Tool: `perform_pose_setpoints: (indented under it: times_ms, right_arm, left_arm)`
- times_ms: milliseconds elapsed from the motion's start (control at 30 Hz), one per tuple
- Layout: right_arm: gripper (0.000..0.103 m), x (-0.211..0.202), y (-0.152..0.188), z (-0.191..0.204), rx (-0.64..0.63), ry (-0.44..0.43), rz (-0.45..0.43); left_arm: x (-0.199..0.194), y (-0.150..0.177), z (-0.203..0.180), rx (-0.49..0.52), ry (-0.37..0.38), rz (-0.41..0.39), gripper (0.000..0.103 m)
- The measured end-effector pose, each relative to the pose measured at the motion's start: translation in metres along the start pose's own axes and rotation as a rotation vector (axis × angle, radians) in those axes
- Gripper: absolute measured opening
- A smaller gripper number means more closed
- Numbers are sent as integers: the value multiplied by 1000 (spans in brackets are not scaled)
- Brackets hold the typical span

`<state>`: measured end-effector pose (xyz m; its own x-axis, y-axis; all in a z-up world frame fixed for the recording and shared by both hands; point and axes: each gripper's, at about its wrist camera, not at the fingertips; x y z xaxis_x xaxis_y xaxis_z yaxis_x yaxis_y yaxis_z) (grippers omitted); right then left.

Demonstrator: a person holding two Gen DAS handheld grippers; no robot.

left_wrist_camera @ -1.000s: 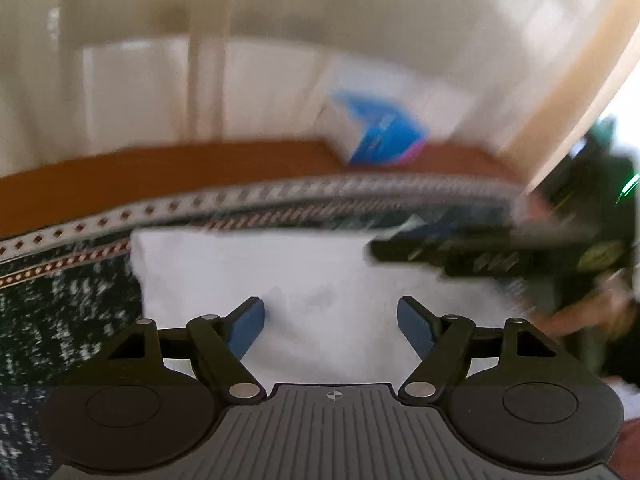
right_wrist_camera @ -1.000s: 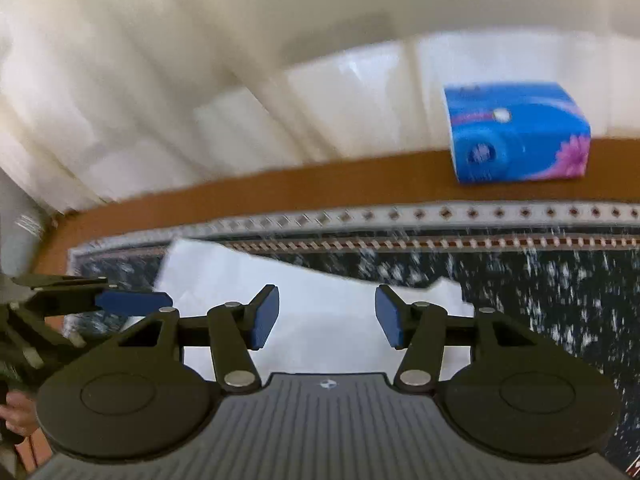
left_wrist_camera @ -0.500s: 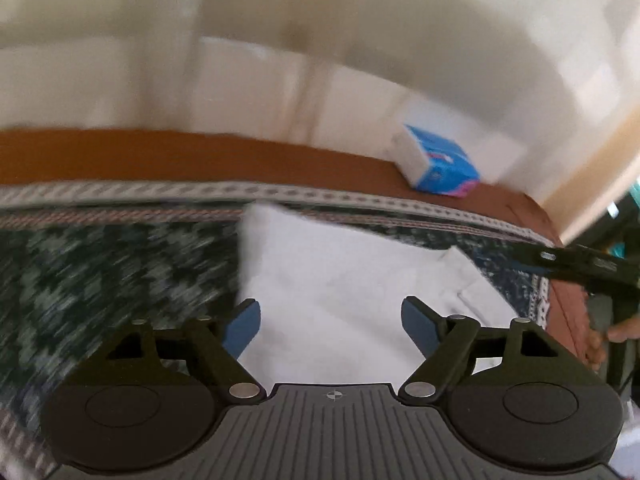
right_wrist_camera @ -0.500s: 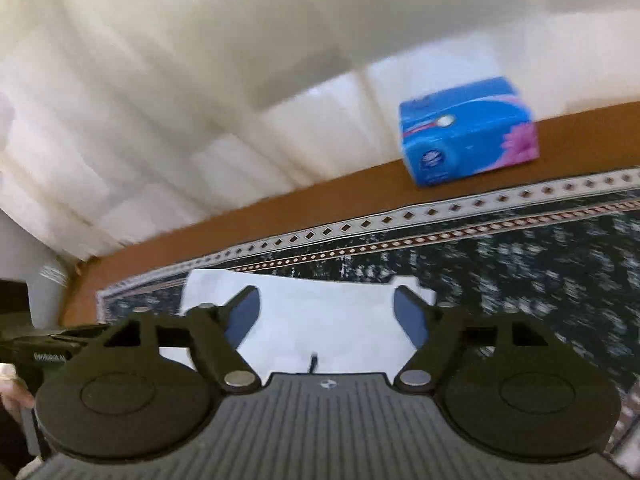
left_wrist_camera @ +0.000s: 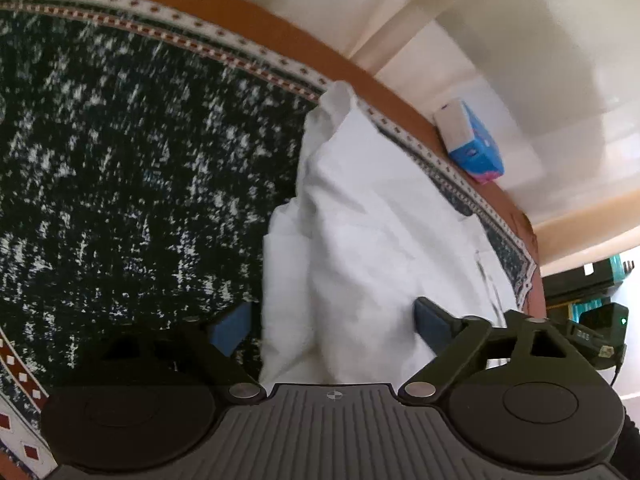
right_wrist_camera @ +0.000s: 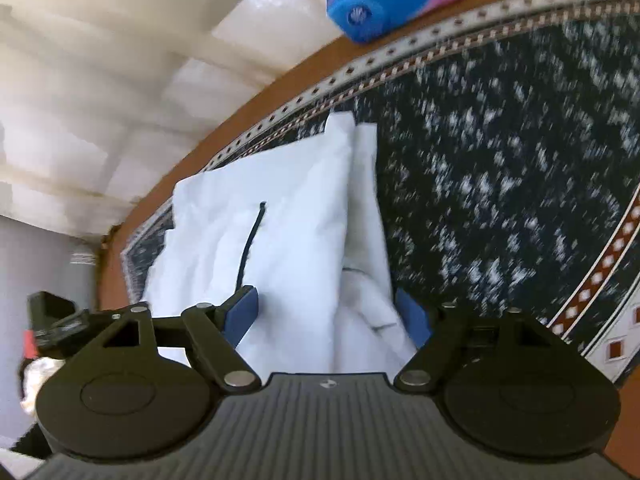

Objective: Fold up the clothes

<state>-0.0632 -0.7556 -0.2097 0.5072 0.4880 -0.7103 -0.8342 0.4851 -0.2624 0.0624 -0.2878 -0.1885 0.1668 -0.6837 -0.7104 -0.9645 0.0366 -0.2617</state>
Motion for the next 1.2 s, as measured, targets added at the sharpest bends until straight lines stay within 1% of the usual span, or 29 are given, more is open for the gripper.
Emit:
perform_pose_setpoints:
  times_ms: [100, 133, 200, 267, 333, 400, 433, 467, 500, 533, 567, 600, 633, 667, 700, 733, 767, 800, 833, 900, 967, 1067, 1200]
  right_arm:
    - [81, 5, -1, -5, 37, -28, 5]
    - [82, 6, -2, -6, 49, -39, -5]
    - [86, 7, -2, -6, 68, -52, -15]
    - [85, 7, -1, -4, 66, -68, -1]
    - [84, 5, 0, -6, 64, -87, 26]
    - [84, 6, 1, -10, 73, -98, 48]
    - [84, 7, 1, -12, 80, -97, 49]
    - [86, 8, 1, -11, 87, -95, 44]
    - [88, 10, 0, -9, 93, -89, 40]
    - [89, 11, -1, -6, 93, -78, 37]
    - [89, 12, 0, -1, 80, -58, 38]
    - [86, 13, 1, 3, 65, -36, 39]
    - [83, 12, 2, 6, 49, -11, 40]
    - [73, 11, 2, 7, 40, 12, 40]
    - [67, 9, 3, 6, 43, 24, 38]
    - [64, 8, 5, 5, 52, 23, 35]
    - [57, 6, 6, 4, 61, 22, 31]
    - [52, 4, 7, 3, 69, 21, 27]
    - [48, 2, 8, 4, 72, 20, 24]
    - [37, -3, 9, 9, 66, 24, 15]
    - [31, -10, 12, 15, 60, 24, 6]
    - [28, -21, 19, 24, 49, 25, -9]
    - [28, -39, 35, 39, 32, 13, -53]
  left_arm:
    - [9, -2, 1, -16, 21, -2, 98]
    - [12, -3, 0, -15, 23, -6, 99]
    - [14, -3, -2, -9, 29, -10, 100]
    - [12, -2, -2, 2, 37, -6, 91]
    - [10, -2, -3, 13, 45, -3, 88]
    - [8, -1, -4, 25, 53, 0, 89]
    - [12, -2, -3, 15, 52, 4, 91]
    - [15, -3, -2, -1, 56, 1, 93]
    - [17, -4, -3, -5, 55, -9, 93]
    - [18, -3, -8, 15, 36, -12, 92]
    - [18, -3, -12, 40, 14, -13, 83]
    - [17, -2, -15, 57, 2, -13, 78]
    - [15, -1, -17, 71, -6, -13, 69]
    - [13, -1, -20, 84, -14, -13, 60]
    - [11, 0, -22, 98, -22, -13, 56]
    - [8, 0, -24, 106, -27, -17, 49]
    - [6, 2, -26, 116, -35, -24, 45]
    - [5, 4, -30, 131, -46, -30, 44]
    - [4, 6, -34, 147, -58, -37, 41]
    - [0, 9, -37, 152, -62, -50, 38]
    - [-6, 12, -40, 154, -58, -59, 35]
    - [-19, 18, -47, 181, -60, -72, 34]
    - [-42, 27, -57, 203, -36, -108, 34]
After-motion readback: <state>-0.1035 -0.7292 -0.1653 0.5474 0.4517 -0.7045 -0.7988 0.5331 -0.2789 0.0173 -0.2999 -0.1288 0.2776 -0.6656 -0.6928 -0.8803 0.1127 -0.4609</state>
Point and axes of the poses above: each gripper's, at about its wrist camera, not at the fingertips, and x roughly the way its jaws point, z to its left, y to its underside, and after that the axes turned 1 degree about y, right-handed
